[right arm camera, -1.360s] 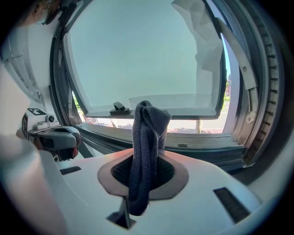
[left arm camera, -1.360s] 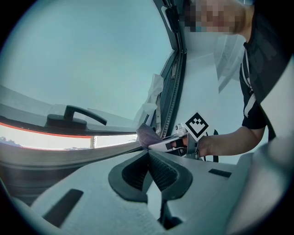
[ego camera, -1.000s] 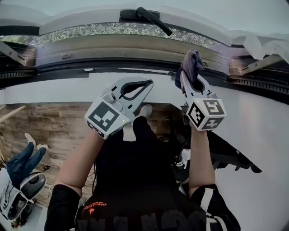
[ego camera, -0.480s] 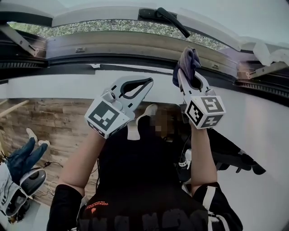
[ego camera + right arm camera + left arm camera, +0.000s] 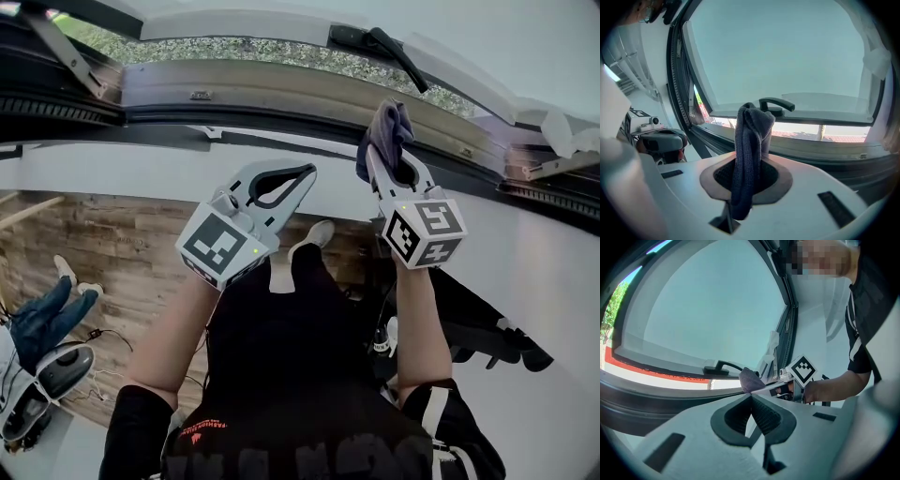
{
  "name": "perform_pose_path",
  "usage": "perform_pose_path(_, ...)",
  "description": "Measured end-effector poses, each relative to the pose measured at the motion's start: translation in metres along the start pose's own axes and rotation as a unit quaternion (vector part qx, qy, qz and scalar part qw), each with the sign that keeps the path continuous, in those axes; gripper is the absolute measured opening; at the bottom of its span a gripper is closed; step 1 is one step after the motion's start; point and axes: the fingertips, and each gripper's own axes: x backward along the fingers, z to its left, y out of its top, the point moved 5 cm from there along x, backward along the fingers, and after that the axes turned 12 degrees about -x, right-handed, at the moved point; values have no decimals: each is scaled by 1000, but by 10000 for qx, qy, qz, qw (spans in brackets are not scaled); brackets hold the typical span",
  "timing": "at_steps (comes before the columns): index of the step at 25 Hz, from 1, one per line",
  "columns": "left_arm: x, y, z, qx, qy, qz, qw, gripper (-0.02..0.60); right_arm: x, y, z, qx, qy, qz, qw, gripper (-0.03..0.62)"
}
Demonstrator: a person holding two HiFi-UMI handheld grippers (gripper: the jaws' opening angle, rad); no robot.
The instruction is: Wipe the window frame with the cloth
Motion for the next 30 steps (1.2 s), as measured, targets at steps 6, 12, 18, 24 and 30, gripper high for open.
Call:
perform_pose_path(6, 21, -2, 10, 4, 135, -16, 9999, 18, -15, 0, 25, 66, 166, 65, 9998, 49)
perform_pose_path(12, 43, -4, 20, 16, 270, -24, 9996, 18, -31, 0, 51, 172, 331, 131, 9992, 49)
perform_pose_path(18, 66, -8, 29, 66, 423, -22, 9991, 18, -44, 0, 71, 269, 437, 188, 9985, 49)
perform_pose_path(24, 87, -12, 40, 148, 658, 44, 9977, 18, -58, -1, 94, 400, 585, 255, 9972, 49)
perform_pose_path(30, 109, -14, 49, 289, 770, -5, 9966, 18, -74, -1, 121, 503, 744, 336, 9954, 49)
